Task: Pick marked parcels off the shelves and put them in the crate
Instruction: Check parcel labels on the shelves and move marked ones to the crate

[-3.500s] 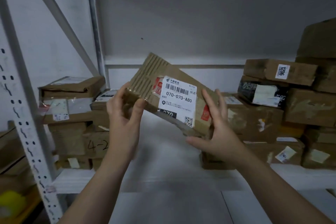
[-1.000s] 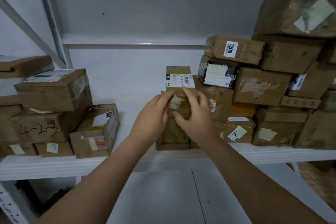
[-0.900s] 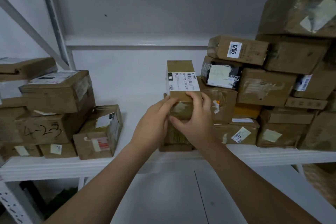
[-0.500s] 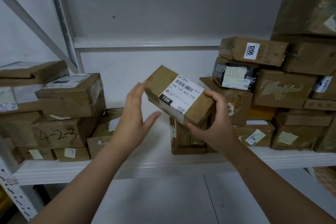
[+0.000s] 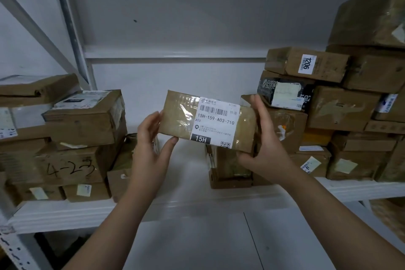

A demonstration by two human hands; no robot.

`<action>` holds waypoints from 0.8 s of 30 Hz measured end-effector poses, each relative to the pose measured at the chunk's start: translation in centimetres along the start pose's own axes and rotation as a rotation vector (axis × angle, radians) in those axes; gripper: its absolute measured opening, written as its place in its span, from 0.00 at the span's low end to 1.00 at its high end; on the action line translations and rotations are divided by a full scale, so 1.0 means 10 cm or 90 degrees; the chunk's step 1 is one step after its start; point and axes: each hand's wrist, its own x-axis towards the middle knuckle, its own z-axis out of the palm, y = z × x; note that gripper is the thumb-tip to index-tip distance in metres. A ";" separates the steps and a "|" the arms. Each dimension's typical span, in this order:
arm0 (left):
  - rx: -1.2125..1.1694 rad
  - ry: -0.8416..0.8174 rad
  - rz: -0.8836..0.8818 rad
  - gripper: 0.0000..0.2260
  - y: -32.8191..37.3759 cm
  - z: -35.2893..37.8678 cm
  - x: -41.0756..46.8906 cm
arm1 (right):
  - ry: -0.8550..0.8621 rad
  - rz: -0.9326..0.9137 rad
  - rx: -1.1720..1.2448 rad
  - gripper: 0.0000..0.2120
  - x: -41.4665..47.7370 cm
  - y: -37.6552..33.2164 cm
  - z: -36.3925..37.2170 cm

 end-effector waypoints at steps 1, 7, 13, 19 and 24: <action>0.005 0.016 -0.004 0.27 0.01 -0.01 -0.01 | 0.001 -0.004 0.028 0.53 0.00 -0.02 0.00; -0.145 0.097 -0.090 0.20 0.07 -0.06 0.00 | 0.084 0.068 0.180 0.38 0.01 -0.15 0.03; -0.175 0.037 -0.110 0.21 0.10 -0.10 -0.01 | 0.130 0.101 0.190 0.23 0.04 -0.22 0.12; -0.001 0.008 -0.125 0.21 0.04 -0.14 -0.06 | 0.114 0.107 0.171 0.23 0.01 -0.16 0.19; 0.364 -0.079 -0.027 0.21 -0.03 -0.27 -0.10 | 0.141 0.052 -0.028 0.28 -0.01 -0.24 0.43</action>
